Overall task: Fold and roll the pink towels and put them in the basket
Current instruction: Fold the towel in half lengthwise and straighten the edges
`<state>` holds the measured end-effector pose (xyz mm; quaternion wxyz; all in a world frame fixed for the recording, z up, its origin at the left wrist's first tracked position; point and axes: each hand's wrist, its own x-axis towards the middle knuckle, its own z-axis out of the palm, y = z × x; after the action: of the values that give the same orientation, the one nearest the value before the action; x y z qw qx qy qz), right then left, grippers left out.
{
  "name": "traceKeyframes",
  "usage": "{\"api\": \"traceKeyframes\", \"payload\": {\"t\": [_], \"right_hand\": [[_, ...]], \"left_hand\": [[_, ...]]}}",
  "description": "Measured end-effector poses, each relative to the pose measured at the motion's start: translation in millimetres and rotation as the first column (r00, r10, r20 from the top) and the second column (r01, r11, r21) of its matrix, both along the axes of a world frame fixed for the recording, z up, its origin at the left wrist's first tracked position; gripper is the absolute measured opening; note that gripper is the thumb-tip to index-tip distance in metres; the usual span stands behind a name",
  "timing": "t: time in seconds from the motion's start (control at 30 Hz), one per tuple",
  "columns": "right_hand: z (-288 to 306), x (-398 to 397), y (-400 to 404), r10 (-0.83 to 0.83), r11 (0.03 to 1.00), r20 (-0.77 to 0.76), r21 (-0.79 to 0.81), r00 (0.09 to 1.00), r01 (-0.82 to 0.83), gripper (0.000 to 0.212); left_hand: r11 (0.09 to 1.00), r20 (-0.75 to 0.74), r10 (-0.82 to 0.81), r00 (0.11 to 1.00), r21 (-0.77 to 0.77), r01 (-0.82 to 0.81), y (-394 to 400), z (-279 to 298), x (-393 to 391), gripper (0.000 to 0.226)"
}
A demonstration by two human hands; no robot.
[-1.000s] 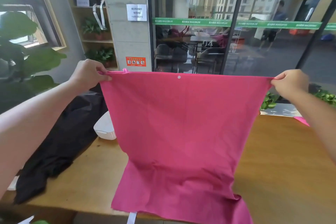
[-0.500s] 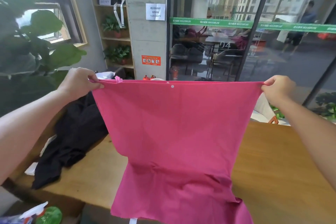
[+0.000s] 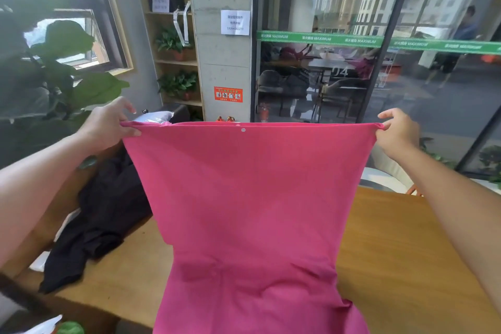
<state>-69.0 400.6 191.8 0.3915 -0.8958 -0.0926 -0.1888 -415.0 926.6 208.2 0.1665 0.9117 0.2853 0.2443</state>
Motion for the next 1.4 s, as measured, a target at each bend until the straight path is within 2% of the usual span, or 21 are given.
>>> {"api": "traceKeyframes", "payload": {"t": [0.13, 0.23, 0.43, 0.73, 0.8, 0.93, 0.97, 1.07, 1.17, 1.27, 1.4], "right_hand": [[4.8, 11.4, -6.5, 0.049, 0.998, -0.008, -0.046, 0.999, -0.049, 0.025], [13.9, 19.6, -18.6, 0.08, 0.997, -0.036, -0.004, 0.996, -0.08, 0.008], [28.9, 22.2, -32.4, 0.209, 0.961, -0.075, 0.202, 0.975, -0.19, 0.008], [73.8, 3.8, -45.8, 0.177, 0.934, 0.003, 0.315, 0.984, -0.169, 0.016], [89.1, -1.7, -47.9, 0.176, 0.922, 0.042, 0.342, 0.984, -0.179, 0.019], [123.4, -10.0, -43.8, 0.156, 0.887, 0.155, 0.413, 0.976, -0.207, 0.022], [129.9, -12.3, -40.8, 0.158, 0.878, 0.154, 0.429, 0.975, -0.21, 0.022], [139.0, -20.2, -31.4, 0.197, 0.874, 0.093, 0.435, 0.976, -0.217, 0.02], [147.1, -25.1, -29.1, 0.153, 0.861, 0.122, 0.47, 0.981, -0.193, 0.022], [157.5, -32.5, -29.6, 0.157, 0.884, 0.145, 0.42, 0.977, -0.205, 0.022], [162.5, -44.7, -35.4, 0.148, 0.886, 0.186, 0.412, 0.971, -0.214, 0.024]], "left_hand": [[0.999, -0.012, 0.031, 0.999, 0.043, -0.031, -15.0, 2.7, -9.6, 0.016], [0.995, 0.012, 0.101, 0.995, 0.019, -0.101, -35.0, 8.0, -19.7, 0.017], [0.981, 0.068, 0.193, 0.979, -0.001, -0.193, -80.7, 22.9, -54.3, 0.02], [0.978, 0.11, 0.2, 0.974, 0.04, -0.205, -136.2, 69.0, -115.5, 0.025], [0.975, 0.157, 0.211, 0.965, 0.042, -0.22, -142.7, 84.4, -128.5, 0.024], [0.953, 0.423, 0.211, 0.882, 0.113, -0.282, -149.4, 114.3, -138.9, 0.022], [0.943, 0.434, 0.211, 0.876, 0.144, -0.299, -152.3, 119.7, -138.0, 0.023], [0.906, 0.295, 0.269, 0.917, 0.244, -0.345, -156.8, 125.8, -136.8, 0.028], [0.855, 0.386, 0.346, 0.855, 0.245, -0.457, -154.3, 131.2, -146.6, 0.029], [0.852, 0.33, 0.373, 0.867, 0.249, -0.461, -157.8, 137.4, -153.1, 0.028], [0.874, 0.355, 0.352, 0.866, 0.207, -0.44, -165.9, 145.8, -162.8, 0.021]]}}
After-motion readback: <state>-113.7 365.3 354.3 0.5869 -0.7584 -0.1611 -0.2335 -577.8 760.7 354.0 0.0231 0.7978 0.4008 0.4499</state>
